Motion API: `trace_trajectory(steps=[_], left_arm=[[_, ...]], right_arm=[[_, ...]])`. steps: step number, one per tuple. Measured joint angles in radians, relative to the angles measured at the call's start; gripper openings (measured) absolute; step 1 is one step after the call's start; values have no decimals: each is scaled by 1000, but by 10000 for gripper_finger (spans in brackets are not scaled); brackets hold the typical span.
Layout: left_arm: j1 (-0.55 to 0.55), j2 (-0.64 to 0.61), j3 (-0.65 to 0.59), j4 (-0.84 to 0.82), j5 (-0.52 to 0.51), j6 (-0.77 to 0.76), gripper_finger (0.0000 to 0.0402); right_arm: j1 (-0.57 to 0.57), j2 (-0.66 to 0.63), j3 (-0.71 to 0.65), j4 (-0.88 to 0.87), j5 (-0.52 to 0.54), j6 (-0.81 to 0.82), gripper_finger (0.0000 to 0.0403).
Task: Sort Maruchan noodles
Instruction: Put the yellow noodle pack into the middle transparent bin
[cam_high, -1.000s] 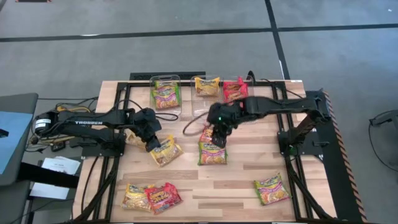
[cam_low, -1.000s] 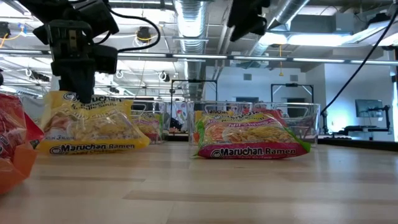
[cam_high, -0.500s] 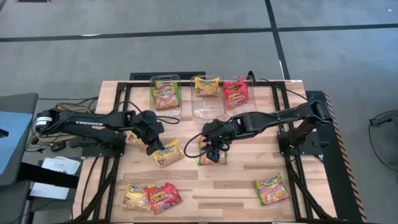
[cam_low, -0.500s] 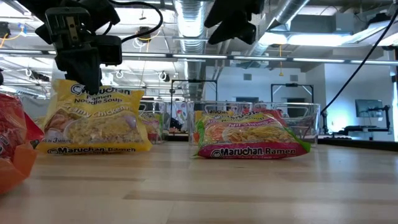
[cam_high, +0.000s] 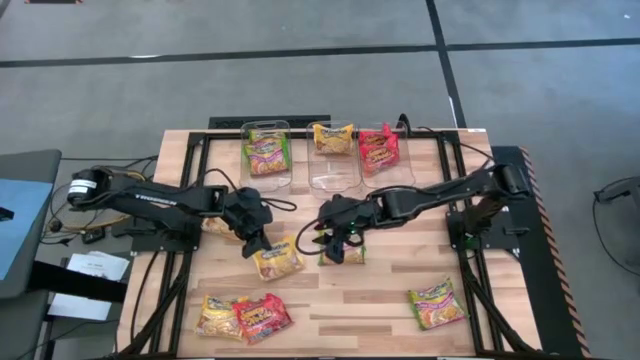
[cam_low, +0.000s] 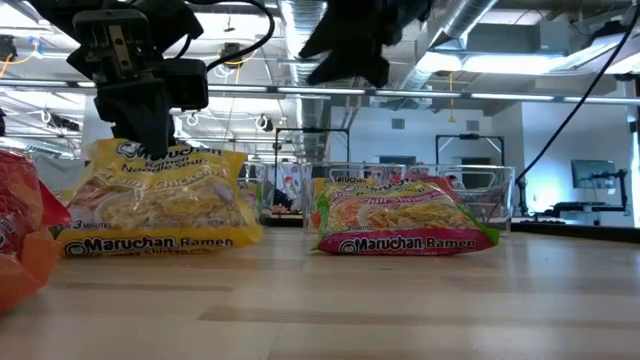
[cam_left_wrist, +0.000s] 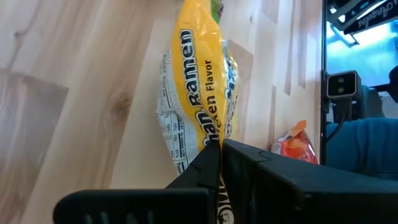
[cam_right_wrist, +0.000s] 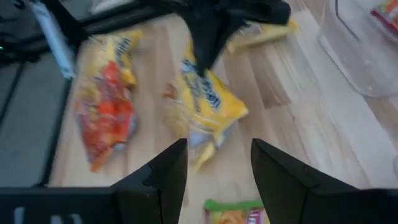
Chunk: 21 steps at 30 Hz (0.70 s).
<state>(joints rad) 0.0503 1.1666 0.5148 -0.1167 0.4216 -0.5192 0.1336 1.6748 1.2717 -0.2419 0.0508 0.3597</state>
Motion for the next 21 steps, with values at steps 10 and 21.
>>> trace_trajectory(steps=[10, 21], left_arm=[[-5, -1, 0, 26, 0, -20, 0], [-6, -3, 1, 68, 13, -28, 0]], right_arm=[[-57, 100, -6, 169, 1, -2, 201], [-75, 173, -2, 281, -61, -1, 201]])
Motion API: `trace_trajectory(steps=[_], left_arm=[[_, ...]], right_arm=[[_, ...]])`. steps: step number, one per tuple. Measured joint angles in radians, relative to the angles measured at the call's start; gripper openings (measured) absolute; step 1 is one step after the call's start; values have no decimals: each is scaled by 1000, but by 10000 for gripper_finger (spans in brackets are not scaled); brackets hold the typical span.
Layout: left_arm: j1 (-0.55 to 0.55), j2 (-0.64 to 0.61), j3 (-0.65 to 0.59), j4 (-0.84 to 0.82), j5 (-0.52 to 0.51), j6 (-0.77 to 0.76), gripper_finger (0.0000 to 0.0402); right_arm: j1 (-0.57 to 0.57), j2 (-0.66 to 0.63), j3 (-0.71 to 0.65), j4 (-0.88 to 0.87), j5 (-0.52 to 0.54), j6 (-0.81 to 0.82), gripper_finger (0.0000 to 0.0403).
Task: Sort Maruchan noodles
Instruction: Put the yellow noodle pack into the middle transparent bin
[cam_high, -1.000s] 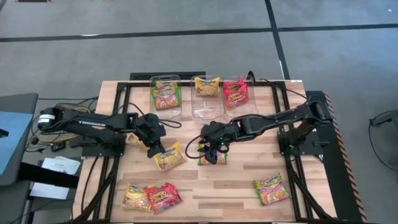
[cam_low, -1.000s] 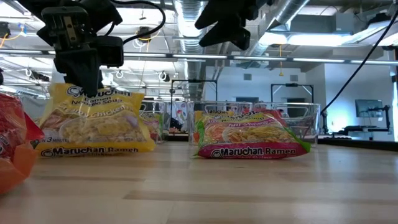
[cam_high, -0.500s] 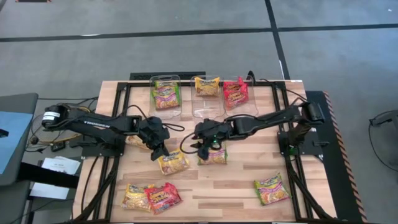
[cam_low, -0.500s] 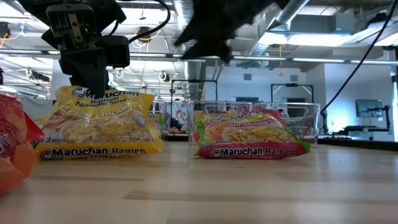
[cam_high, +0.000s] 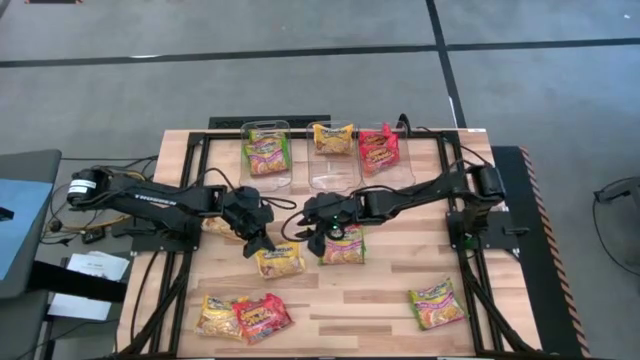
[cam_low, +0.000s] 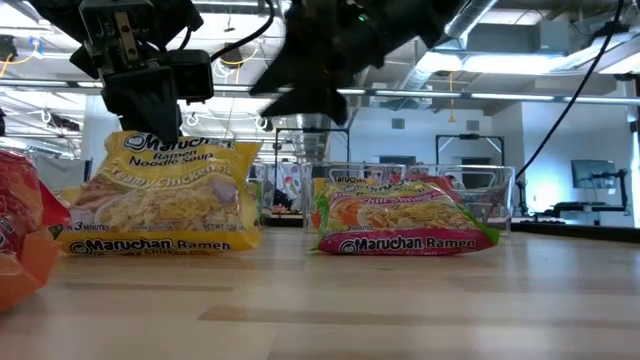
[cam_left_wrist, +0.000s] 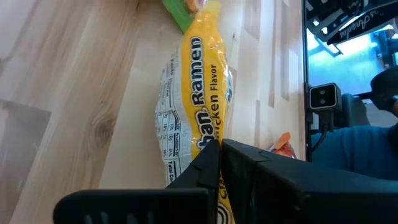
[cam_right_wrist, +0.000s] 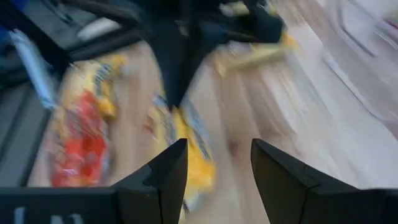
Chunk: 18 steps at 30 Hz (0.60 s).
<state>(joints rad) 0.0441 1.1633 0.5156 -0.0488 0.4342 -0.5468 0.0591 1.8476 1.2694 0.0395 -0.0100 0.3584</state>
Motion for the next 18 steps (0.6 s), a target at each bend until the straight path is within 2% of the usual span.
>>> trace_trajectory(steps=[18], left_arm=[[0, 0, 0, 47, -3, -16, 0]], right_arm=[[13, 126, 10, 167, -103, 45, 201]])
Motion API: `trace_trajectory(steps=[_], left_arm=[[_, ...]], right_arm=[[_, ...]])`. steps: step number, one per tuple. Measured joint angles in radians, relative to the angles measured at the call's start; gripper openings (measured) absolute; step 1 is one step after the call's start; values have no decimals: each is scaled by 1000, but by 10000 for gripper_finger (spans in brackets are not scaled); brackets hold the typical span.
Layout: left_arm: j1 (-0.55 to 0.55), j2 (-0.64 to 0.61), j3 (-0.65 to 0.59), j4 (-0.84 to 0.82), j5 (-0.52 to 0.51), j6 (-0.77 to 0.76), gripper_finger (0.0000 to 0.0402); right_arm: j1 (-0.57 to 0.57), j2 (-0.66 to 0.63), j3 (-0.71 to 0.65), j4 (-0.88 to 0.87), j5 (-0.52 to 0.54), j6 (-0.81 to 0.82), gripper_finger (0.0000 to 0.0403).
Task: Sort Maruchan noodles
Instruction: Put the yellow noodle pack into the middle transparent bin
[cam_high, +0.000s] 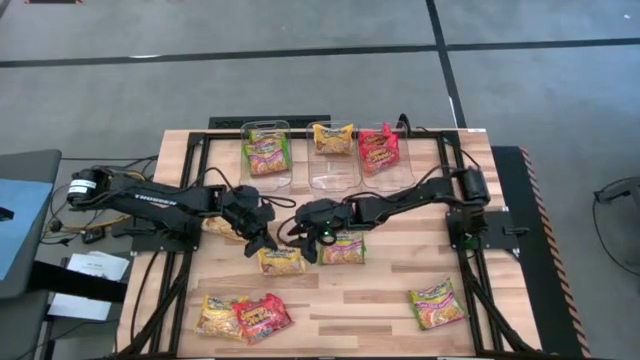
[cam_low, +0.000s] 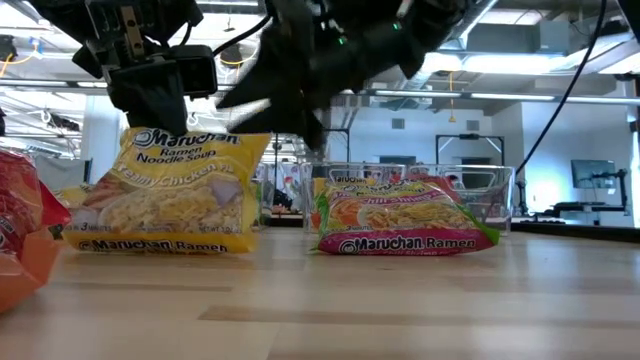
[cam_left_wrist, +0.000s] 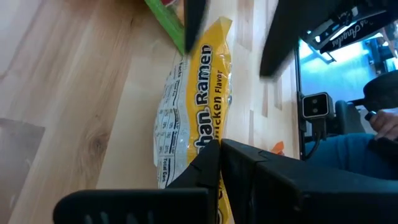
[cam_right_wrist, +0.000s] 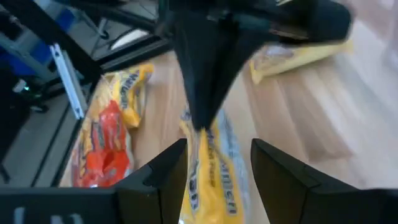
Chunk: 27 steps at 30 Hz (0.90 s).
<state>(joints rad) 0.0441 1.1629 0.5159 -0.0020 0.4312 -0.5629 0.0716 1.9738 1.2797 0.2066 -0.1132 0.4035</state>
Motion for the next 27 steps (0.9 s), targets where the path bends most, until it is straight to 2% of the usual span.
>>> trace_trajectory(steps=[7, 13, 23, 27], left_arm=[[0, 0, 0, 9, -4, -5, 0], [0, 0, 0, 18, -12, -6, 0], [0, 0, 0, 28, -26, -3, 0], [1, 0, 0, 55, -26, -2, 0]], right_arm=[[12, 42, 13, -15, -99, 46, 201], [12, 44, 17, -33, -102, 53, 190], [6, 44, 17, -129, -94, 94, 102], [7, 44, 17, -125, -96, 94, 32]])
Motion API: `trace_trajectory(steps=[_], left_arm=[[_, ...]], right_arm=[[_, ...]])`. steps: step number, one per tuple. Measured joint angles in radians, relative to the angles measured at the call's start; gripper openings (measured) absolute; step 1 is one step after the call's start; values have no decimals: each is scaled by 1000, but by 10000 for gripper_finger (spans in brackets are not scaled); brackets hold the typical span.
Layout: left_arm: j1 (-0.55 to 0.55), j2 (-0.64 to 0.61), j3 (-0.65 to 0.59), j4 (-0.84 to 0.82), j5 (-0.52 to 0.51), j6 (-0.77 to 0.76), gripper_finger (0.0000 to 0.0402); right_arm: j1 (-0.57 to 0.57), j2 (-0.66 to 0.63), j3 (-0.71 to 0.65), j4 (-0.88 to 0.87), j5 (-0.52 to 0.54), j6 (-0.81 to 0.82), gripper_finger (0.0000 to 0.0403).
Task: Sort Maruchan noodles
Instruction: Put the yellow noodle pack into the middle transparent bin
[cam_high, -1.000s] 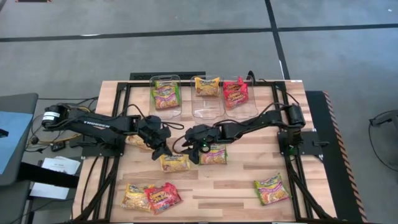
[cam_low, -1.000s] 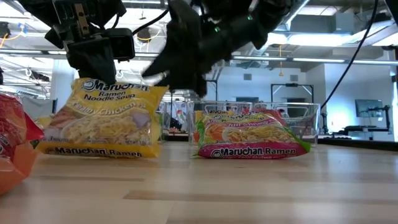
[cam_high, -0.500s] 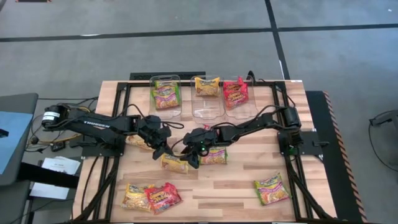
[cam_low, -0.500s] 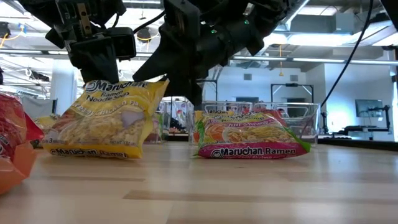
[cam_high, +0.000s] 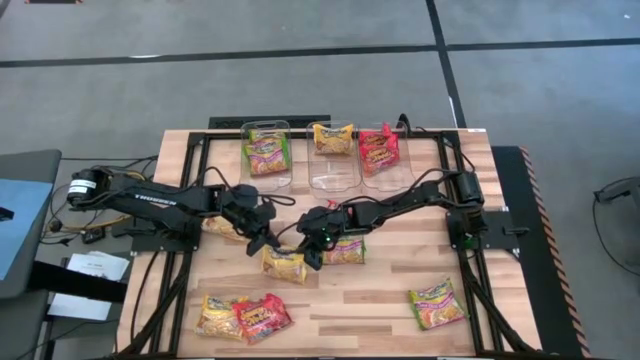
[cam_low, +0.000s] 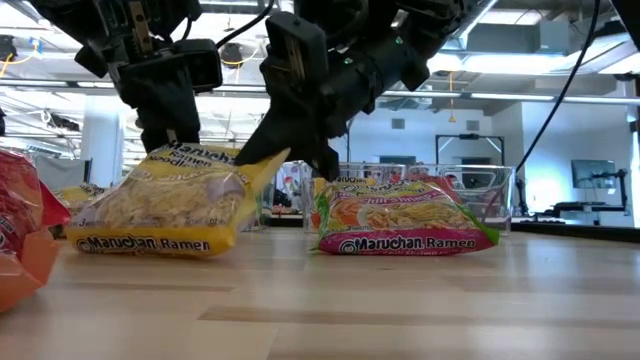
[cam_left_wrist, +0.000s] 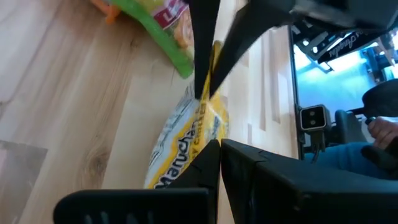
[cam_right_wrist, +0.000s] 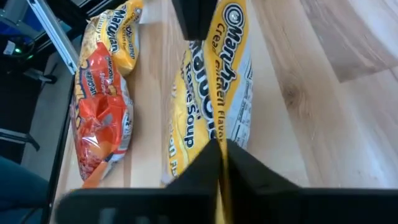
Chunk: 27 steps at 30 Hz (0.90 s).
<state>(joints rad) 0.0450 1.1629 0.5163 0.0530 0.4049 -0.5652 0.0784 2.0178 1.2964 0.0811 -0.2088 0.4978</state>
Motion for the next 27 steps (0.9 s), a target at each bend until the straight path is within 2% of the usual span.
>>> trace_trajectory(steps=[2, 11, 18, 27], left_arm=[[3, 0, 0, 23, 0, -1, 0], [50, -6, 42, 96, 5, -3, 0], [115, -6, 156, 95, 38, 61, 0], [209, -6, 312, 59, 61, 133, 0]], right_arm=[[2, 0, 0, -1, -2, 0, 12], [-6, -17, 0, -31, -13, -12, 4], [-35, -111, 0, -107, -21, -111, 3], [-121, -275, 20, -318, 24, -259, 1]])
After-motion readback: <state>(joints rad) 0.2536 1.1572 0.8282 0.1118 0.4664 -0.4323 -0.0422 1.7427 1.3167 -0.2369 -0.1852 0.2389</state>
